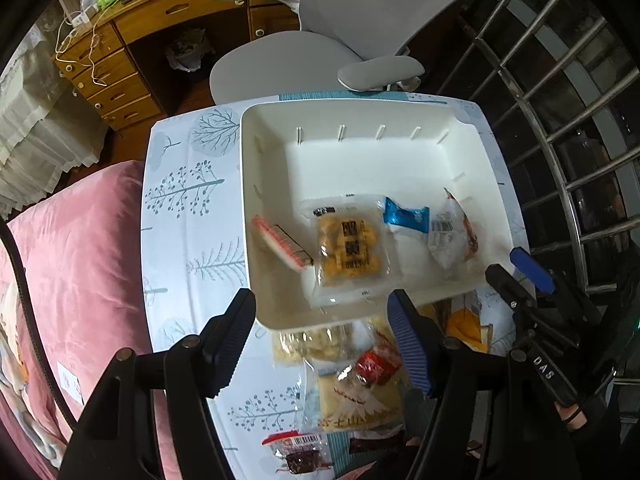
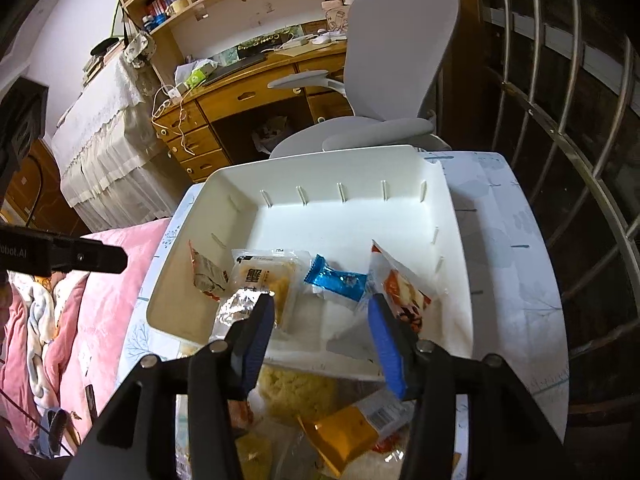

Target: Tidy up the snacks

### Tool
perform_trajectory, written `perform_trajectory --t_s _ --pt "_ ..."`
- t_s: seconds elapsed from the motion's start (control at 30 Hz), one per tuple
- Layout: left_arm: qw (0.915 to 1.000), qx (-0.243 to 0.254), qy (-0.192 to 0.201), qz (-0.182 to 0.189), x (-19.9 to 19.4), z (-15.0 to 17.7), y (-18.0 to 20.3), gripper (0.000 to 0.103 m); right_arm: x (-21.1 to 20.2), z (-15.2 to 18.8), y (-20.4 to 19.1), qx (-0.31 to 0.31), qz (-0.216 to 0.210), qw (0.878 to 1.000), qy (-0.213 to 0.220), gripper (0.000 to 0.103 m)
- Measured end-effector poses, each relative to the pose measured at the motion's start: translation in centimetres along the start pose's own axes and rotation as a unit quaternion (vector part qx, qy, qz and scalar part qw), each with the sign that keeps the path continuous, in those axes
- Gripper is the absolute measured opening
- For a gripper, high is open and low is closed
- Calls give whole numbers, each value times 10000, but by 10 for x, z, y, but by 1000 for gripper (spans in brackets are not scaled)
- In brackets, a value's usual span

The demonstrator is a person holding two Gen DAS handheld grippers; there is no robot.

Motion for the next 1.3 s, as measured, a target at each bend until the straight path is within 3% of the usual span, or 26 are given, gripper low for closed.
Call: perform_trajectory --t_s 0.17,0.5,0.97,1.3 --pt "9999 88 94 -31 -17 21 20 67 -24 8 12 188 -158 9997 75 51" --pt "9990 -224 382 -47 -47 69 63 67 -67 35 49 478 -251 9985 56 56" --pt "9925 -1211 124 -149 -40 168 90 67 -89 92 70 268 -656 9959 -561 57" --pt "9871 -1550 -119 -379 -24 219 87 67 -78 137 64 275 -861 9885 -1210 60"
Point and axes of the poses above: each gripper's, at about its wrist camera, not at the fingertips, and x roughly the way its jaws point, y to its right, z to its underside, the point moved 9 cm from there along x, roughly the way its jaws point, and after that the axes turned 13 degrees about x, right-handed, at the moved point
